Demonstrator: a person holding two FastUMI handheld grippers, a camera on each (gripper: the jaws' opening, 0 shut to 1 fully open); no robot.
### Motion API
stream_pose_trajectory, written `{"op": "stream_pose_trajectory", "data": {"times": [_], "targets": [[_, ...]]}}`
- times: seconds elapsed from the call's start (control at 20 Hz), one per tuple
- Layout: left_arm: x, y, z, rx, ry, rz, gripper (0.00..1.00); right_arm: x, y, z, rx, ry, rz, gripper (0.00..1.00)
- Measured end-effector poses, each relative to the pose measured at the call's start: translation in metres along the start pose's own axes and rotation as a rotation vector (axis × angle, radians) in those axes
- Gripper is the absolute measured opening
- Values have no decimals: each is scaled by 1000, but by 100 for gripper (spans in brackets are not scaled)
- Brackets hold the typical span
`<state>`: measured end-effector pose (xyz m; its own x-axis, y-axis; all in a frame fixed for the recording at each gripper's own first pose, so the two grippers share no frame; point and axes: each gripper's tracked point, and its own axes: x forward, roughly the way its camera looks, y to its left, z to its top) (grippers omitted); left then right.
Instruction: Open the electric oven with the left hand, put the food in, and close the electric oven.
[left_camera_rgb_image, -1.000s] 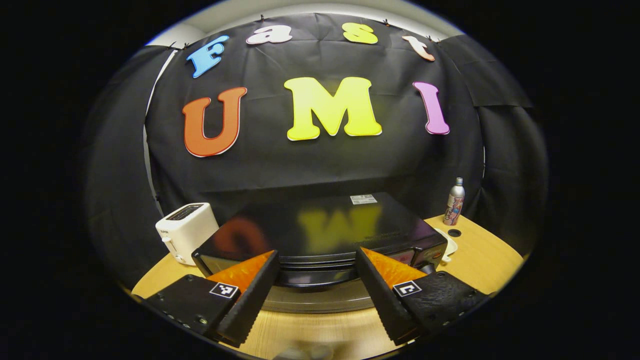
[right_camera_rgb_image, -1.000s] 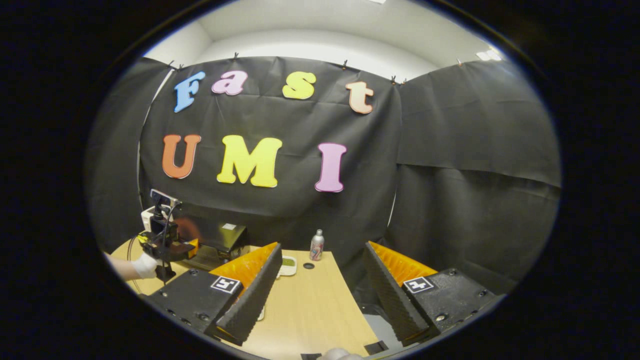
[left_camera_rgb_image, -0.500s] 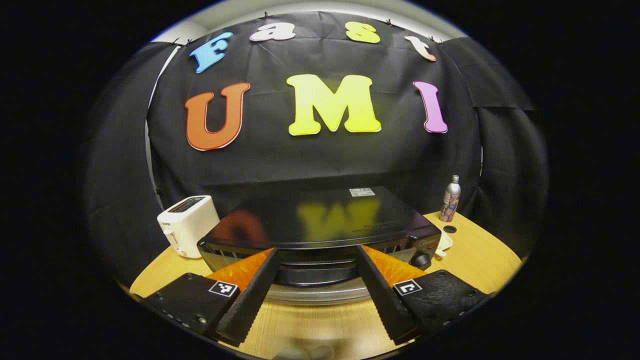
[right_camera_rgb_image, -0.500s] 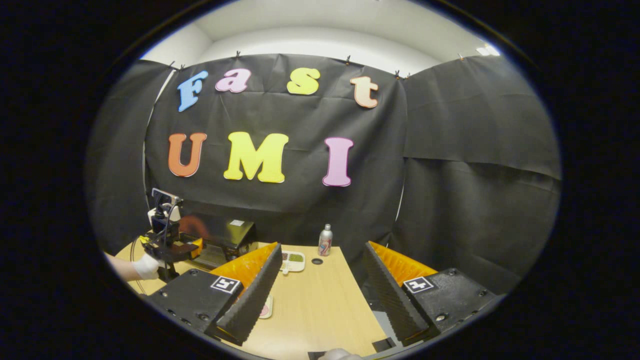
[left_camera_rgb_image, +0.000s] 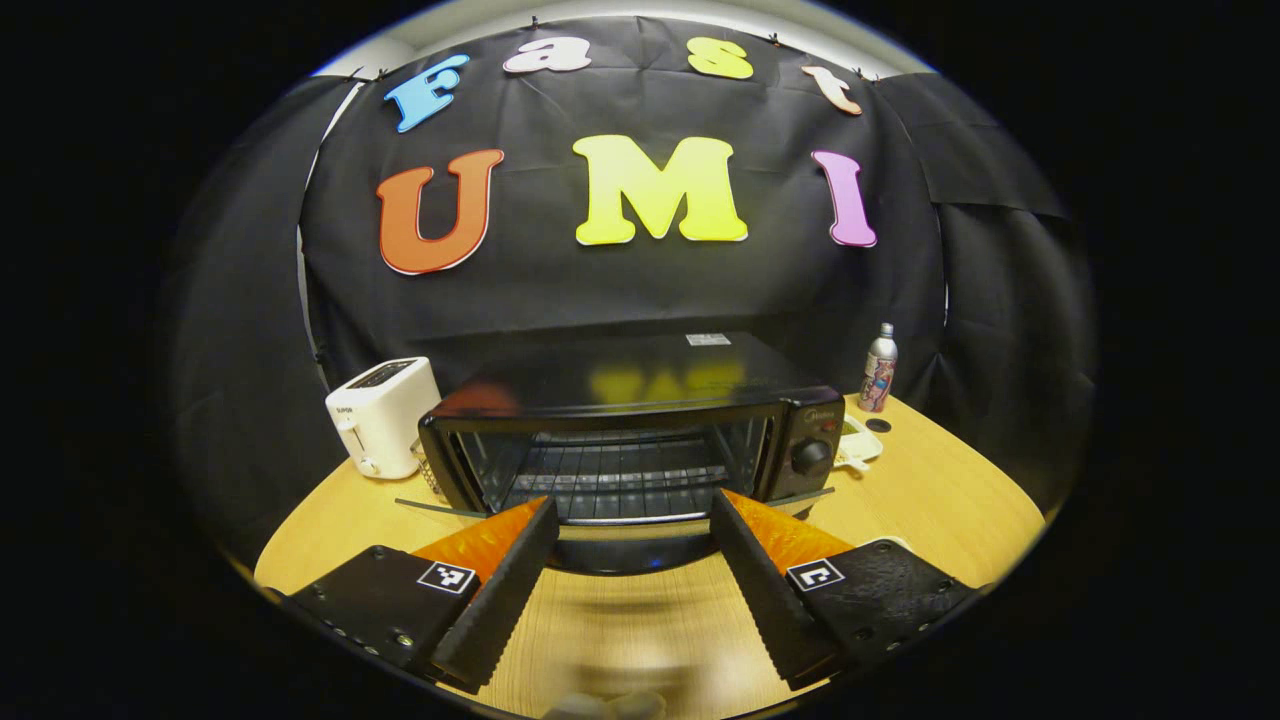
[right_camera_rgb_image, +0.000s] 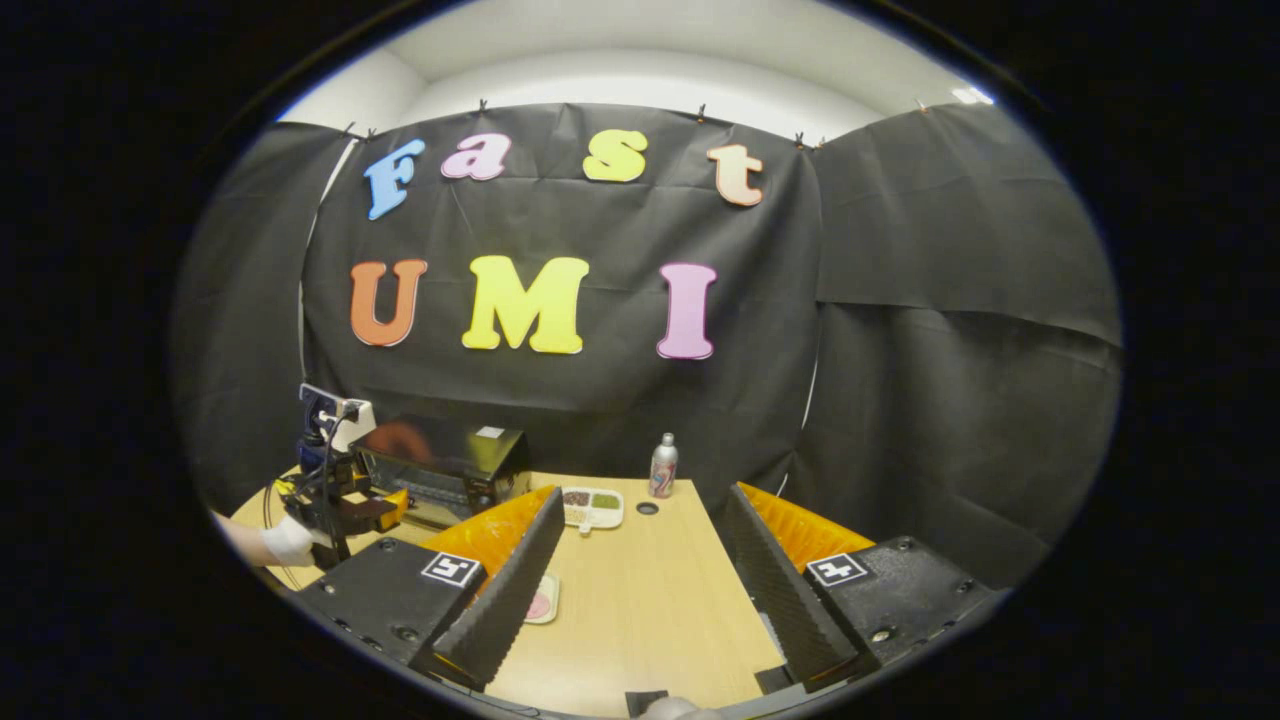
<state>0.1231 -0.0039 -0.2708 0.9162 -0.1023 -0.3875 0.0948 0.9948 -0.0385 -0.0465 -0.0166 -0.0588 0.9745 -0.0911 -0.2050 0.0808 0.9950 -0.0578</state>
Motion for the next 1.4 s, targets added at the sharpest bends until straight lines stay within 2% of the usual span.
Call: {"op": "stream_pose_trajectory", "data": {"times": [0.5, 1.05, 1.4], "targets": [[-31, -2, -61, -21, 104, -5, 97, -20, -11, -9, -9, 19, -25, 100], [-38, -7, -119, -19, 237, -13, 98, -28, -9, -30, 10, 80, -46, 100], [-30, -6, -150, -81, 341, -9, 97, -24, -6, -31, -15, 99, -40, 100]]}}
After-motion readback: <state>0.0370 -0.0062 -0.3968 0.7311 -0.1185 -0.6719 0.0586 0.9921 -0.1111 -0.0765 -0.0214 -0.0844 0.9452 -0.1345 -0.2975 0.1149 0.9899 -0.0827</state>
